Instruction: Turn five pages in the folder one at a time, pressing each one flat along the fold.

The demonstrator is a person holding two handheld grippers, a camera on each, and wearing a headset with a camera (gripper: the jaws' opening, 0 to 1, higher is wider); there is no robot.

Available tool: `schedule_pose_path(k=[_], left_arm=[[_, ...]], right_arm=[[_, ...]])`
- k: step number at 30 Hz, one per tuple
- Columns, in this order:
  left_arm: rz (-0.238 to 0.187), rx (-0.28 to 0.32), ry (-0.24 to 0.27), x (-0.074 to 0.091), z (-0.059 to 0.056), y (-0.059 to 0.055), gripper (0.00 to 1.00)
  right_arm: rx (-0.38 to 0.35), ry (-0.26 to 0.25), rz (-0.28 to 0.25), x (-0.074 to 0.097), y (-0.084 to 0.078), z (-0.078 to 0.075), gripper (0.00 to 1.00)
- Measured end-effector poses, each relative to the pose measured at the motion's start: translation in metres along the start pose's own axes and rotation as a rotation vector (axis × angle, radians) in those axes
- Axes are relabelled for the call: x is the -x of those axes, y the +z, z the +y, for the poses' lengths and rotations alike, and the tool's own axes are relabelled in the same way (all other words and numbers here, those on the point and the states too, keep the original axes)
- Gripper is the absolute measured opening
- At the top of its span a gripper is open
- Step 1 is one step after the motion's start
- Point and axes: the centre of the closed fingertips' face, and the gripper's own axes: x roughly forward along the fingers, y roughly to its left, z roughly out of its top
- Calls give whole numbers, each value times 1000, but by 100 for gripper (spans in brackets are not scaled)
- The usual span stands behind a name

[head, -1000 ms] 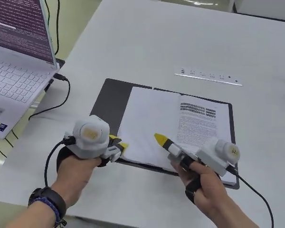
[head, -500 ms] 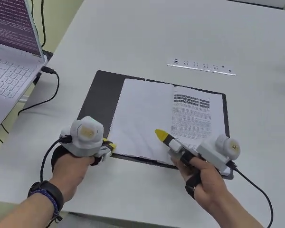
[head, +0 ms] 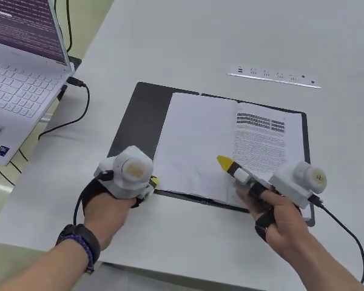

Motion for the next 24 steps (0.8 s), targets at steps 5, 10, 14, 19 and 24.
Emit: schedule_pose_path(k=[5,10,14,19,24], left_arm=[[2,2,-1,-1,0,-1,0],[7,-3,4,0,0,0,0],[6,2,11,-1,1,-1,0],[5,18,-3,0,2,-1,0],[-2,24,0,0,1,-1,0]], right_arm=[[15,-7,15,-6,4,-9,18],[-10,-28,0,-13,12,-20,10],[-19,-51,4,-18,14,-29,5],[-48,-70,-30,-23,23,-37,0],[-28,-88,-52,-31,31,-38,0]])
